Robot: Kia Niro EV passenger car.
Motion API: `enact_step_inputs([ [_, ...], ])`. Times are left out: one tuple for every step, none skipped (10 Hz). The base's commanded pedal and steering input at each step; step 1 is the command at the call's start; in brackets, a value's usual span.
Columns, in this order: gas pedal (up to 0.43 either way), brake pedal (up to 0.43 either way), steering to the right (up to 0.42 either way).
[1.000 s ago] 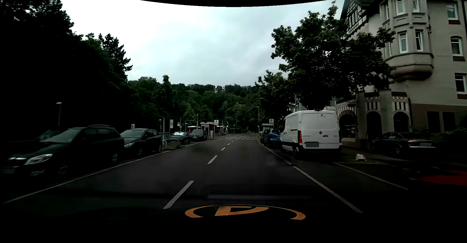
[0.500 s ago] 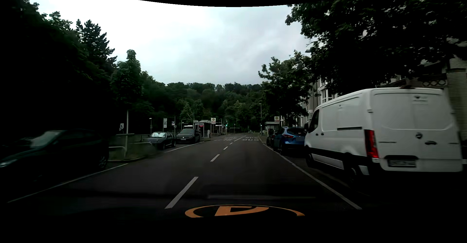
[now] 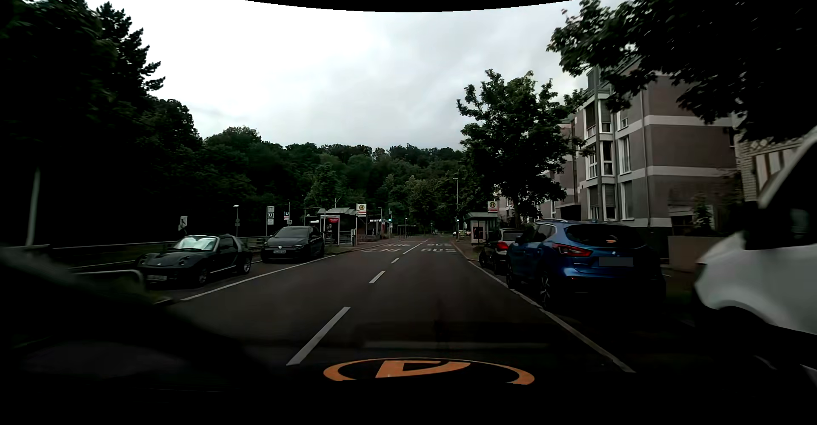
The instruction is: Follow the waypoints while adhering to traffic rules and regulations
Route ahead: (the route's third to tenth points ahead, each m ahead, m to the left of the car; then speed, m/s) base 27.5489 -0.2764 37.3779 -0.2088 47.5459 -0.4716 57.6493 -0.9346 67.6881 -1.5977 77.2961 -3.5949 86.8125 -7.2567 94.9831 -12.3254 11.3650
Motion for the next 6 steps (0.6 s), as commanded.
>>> enact_step_inputs([
  [0.110, 0.000, 0.010],
  [0.110, 0.000, 0.010],
  [0.110, 0.000, 0.011],
  [0.110, 0.000, 0.010],
  [0.110, 0.000, 0.010],
  [0.110, 0.000, 0.010],
])
